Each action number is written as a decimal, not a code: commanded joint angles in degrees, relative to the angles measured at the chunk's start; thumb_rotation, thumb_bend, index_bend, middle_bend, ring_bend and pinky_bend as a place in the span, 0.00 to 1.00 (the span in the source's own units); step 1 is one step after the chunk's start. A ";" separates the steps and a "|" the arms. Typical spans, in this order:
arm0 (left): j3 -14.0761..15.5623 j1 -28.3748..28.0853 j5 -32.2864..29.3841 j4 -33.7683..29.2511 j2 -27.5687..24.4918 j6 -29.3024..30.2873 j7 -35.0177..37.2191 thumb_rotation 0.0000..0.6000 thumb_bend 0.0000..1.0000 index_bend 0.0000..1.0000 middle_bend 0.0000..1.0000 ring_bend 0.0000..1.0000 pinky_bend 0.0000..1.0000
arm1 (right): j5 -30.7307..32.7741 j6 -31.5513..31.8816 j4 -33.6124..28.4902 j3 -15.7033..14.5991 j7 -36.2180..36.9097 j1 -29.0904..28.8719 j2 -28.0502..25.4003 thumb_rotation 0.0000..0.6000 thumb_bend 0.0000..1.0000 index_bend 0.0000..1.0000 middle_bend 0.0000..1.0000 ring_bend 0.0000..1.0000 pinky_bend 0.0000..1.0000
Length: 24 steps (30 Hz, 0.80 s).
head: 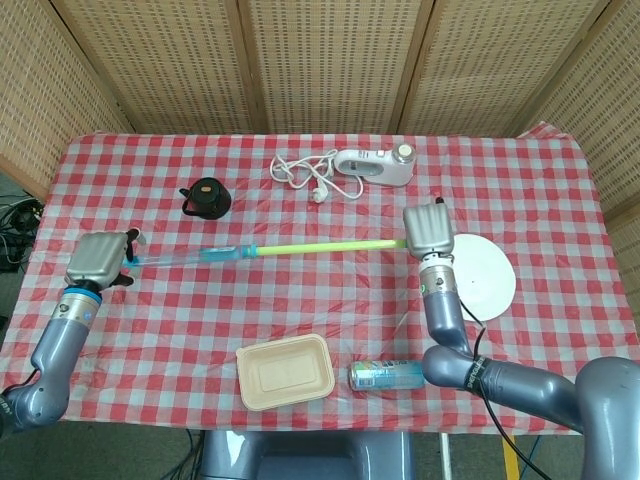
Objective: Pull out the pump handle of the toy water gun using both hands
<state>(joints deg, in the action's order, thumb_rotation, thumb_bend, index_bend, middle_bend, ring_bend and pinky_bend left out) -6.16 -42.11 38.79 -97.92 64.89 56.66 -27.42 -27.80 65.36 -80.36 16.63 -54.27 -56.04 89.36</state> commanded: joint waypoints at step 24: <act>2.47 12.99 25.94 -1.70 1.75 15.38 15.51 1.00 0.22 0.00 0.00 0.00 0.00 | -18.27 5.74 -9.41 -7.80 16.26 11.52 -5.90 1.00 0.27 0.07 0.00 0.00 0.00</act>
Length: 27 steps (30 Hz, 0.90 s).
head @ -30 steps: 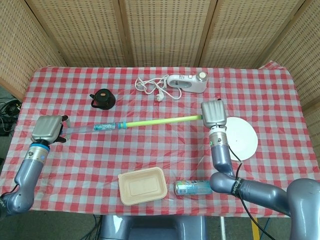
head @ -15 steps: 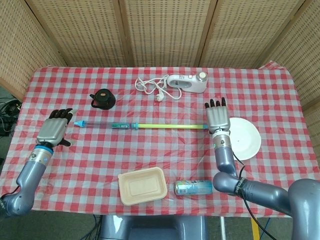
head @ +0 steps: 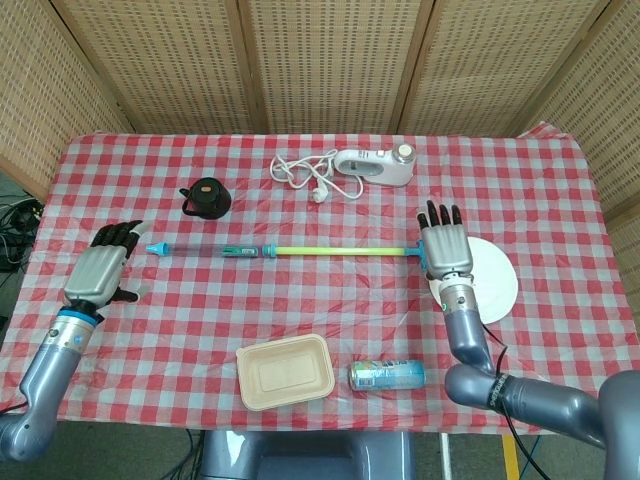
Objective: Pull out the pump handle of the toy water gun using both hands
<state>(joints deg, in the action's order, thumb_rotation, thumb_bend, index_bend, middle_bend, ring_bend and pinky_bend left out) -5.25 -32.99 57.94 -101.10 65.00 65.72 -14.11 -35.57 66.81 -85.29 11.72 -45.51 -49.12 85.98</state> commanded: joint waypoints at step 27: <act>10.47 21.68 28.06 13.78 8.21 25.85 6.56 1.00 0.21 0.00 0.00 0.00 0.00 | -44.89 25.36 0.15 -18.51 35.58 31.04 -10.18 1.00 0.15 0.00 0.00 0.00 0.00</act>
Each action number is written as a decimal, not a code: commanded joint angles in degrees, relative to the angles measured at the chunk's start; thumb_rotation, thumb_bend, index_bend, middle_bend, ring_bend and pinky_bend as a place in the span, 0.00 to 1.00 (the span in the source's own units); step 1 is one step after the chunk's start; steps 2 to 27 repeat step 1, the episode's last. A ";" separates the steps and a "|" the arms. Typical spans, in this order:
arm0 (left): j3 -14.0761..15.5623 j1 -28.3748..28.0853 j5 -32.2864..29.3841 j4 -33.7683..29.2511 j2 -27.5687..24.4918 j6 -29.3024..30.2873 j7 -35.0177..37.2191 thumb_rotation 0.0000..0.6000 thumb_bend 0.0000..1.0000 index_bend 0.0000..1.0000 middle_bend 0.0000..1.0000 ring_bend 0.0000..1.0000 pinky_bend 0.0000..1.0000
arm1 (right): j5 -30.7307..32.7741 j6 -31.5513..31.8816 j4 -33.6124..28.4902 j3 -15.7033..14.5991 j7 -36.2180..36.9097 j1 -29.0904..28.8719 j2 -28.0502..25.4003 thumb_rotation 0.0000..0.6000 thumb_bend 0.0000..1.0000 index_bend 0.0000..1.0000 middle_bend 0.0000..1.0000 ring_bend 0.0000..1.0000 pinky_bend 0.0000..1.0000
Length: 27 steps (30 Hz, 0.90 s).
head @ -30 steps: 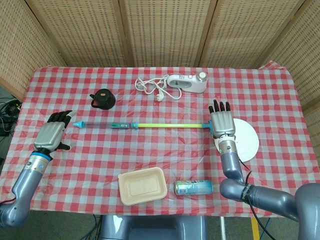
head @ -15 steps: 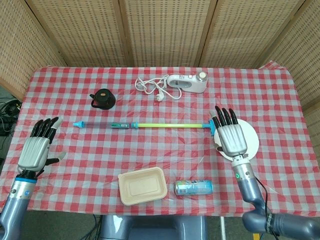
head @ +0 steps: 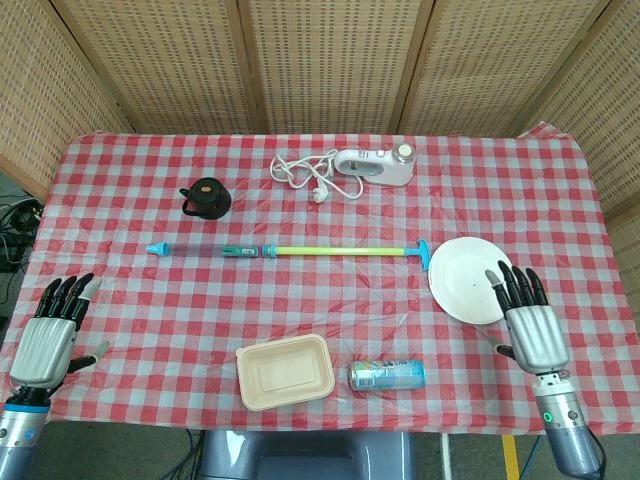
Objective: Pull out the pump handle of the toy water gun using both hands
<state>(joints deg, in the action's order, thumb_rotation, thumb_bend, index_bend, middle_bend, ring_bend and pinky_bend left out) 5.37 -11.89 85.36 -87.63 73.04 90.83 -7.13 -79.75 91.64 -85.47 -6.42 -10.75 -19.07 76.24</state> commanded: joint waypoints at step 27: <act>-0.27 0.75 0.86 0.24 0.17 1.02 -0.41 1.00 0.21 0.00 0.00 0.00 0.00 | -0.94 0.61 0.36 -0.45 1.05 1.37 -0.59 1.00 0.15 0.00 0.00 0.00 0.00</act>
